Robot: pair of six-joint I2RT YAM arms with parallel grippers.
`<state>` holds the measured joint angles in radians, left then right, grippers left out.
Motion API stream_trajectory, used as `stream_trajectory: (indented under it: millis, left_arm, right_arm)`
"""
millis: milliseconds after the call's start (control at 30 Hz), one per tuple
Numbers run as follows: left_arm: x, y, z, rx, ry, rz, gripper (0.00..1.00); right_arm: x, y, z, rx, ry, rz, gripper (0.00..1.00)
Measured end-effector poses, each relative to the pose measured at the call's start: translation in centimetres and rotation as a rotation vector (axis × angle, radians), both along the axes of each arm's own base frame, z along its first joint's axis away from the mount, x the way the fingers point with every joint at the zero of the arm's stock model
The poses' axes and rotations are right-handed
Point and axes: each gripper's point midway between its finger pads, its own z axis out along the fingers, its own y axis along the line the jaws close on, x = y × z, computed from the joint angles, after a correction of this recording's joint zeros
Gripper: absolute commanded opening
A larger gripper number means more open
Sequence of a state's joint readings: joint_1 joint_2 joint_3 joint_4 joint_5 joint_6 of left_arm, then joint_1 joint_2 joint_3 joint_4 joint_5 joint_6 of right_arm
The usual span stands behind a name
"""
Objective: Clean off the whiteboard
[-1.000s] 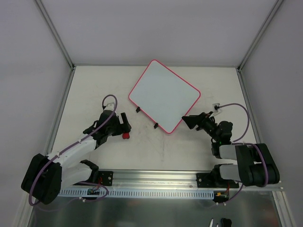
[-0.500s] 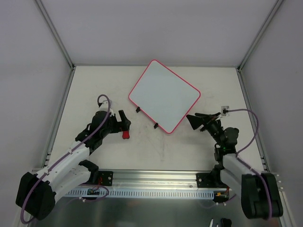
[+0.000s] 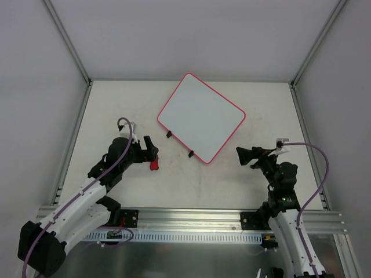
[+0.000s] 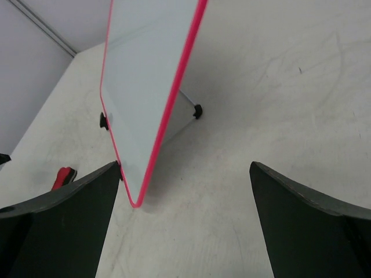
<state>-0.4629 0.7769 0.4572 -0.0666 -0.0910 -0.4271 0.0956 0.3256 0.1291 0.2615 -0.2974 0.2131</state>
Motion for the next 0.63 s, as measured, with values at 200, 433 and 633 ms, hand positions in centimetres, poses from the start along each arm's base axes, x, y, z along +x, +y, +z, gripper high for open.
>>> stream_trajectory:
  millis: [200,433,633]
  left_arm:
    - [-0.2,1.3,-0.1,0.035,-0.044,0.037,0.99]
    - [-1.0,2.9,-1.3,0.055,-0.068,0.092,0.99]
    - [-0.8,3.1,-1.5,0.061,-0.066,0.102,0.99]
  right_arm:
    - [-0.8,-0.6,-4.7,-0.024,0.109,-0.025,0.99]
    - [-0.8,-0.7,-5.3,-0.029,0.128,-0.034,0.99]
    - [-0.7,-0.9,-5.6,-0.031,0.141,-0.047,0.99]
